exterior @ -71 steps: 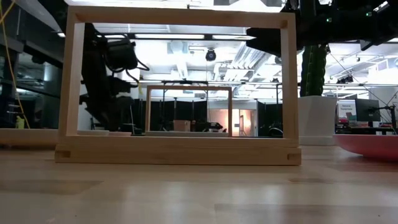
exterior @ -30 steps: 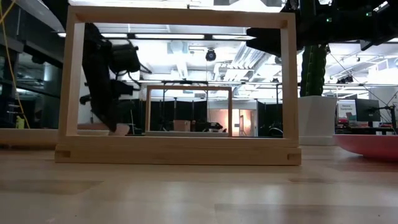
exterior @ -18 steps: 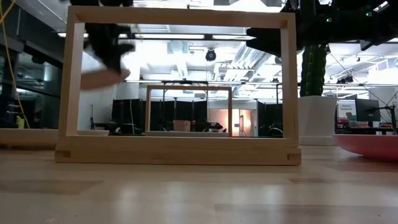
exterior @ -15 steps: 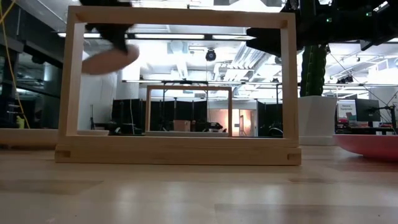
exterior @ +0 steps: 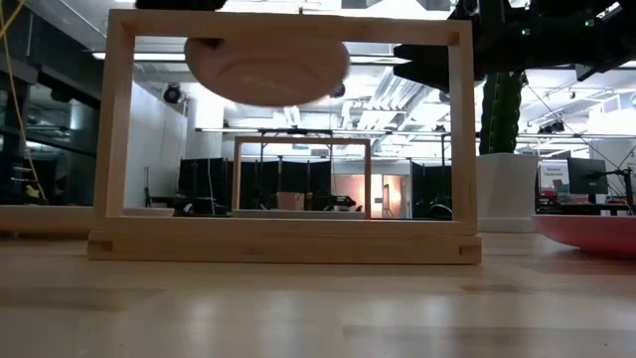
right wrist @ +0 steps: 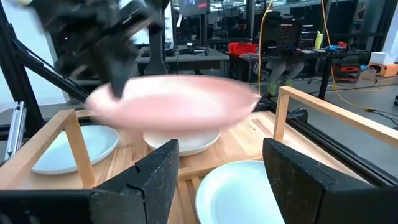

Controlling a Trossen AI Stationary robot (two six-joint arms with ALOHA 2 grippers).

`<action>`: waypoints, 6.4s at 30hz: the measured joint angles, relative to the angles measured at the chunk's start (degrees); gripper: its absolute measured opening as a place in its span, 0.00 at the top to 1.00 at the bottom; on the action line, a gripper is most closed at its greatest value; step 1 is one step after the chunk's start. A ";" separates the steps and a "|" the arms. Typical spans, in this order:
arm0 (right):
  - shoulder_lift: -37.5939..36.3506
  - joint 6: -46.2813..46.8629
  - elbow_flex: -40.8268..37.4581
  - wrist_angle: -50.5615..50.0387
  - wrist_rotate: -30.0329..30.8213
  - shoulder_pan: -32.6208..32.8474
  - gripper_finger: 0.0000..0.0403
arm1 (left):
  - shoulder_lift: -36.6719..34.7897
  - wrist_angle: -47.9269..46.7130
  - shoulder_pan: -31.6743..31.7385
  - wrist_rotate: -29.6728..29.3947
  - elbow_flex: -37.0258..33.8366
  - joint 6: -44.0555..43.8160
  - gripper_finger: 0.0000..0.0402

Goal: Place and stack plates onto a shelf
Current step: Put the top pink plate on the shelf, then adjust the plates on the shelf

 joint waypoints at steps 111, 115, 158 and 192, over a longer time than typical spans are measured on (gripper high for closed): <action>0.02 7.37 -0.02 -4.38 8.76 -2.36 0.46 | 25.28 59.31 15.38 -7.53 -17.11 -20.88 1.00; 0.02 7.37 -0.02 -4.49 8.76 -2.36 0.46 | 23.09 56.10 14.41 -18.26 -17.09 -16.56 1.00; 0.02 10.18 -0.02 -6.93 8.31 -2.32 0.46 | 15.22 47.34 23.23 -4.03 -27.91 -32.87 1.00; 18.55 31.03 0.16 -13.63 -1.97 -22.17 0.99 | -15.22 53.63 14.51 -9.76 -28.30 -16.99 1.00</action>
